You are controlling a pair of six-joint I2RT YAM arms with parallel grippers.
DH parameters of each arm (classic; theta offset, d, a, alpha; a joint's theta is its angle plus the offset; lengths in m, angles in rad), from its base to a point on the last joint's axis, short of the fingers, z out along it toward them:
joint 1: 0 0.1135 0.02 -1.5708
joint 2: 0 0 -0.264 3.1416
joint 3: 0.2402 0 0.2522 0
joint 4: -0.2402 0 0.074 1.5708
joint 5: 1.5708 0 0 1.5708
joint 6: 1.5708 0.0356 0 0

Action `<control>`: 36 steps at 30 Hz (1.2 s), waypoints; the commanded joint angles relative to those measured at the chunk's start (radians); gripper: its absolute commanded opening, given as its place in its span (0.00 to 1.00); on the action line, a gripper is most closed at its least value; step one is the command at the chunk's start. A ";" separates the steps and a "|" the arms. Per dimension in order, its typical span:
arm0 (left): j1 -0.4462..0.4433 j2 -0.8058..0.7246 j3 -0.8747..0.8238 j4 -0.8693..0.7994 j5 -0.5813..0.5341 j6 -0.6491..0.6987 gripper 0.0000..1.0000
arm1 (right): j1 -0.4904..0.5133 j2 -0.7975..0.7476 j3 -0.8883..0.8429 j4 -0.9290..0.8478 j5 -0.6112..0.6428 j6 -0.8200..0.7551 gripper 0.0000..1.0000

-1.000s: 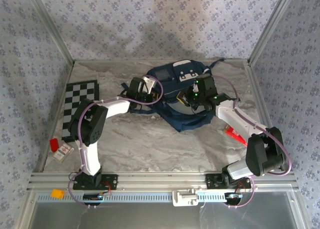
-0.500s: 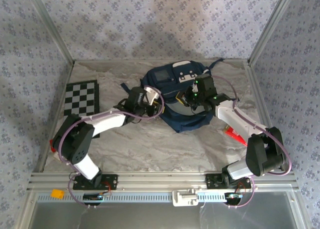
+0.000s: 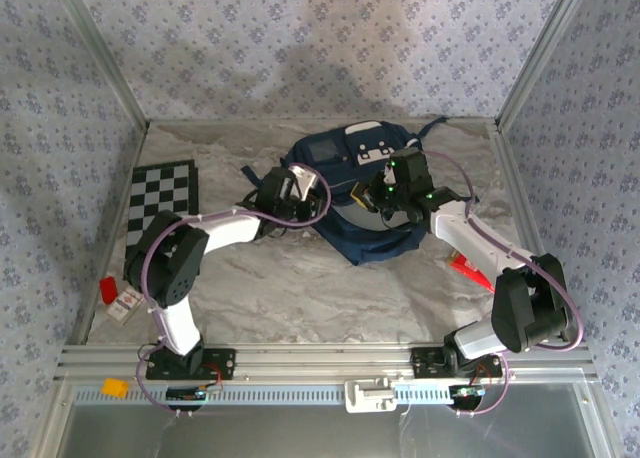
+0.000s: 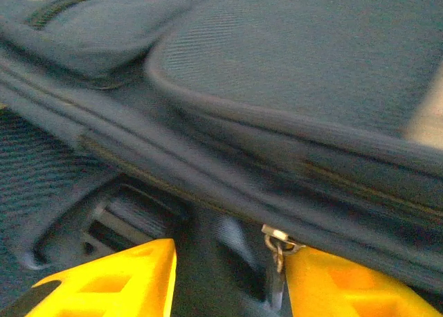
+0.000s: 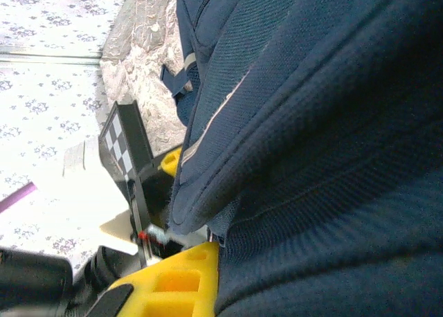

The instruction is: Pack the student bag

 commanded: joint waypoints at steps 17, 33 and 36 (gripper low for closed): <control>0.104 -0.219 -0.113 -0.174 -0.071 -0.094 0.49 | 0.135 0.056 -0.026 0.112 0.000 0.031 0.07; -0.124 -0.443 -0.108 -0.438 -0.188 -0.432 0.57 | 0.013 -0.378 -0.178 -0.609 0.444 -0.220 0.92; -0.196 -0.402 -0.045 -0.439 -0.201 -0.481 0.58 | -0.130 -0.386 -0.193 -0.599 0.469 -0.296 1.00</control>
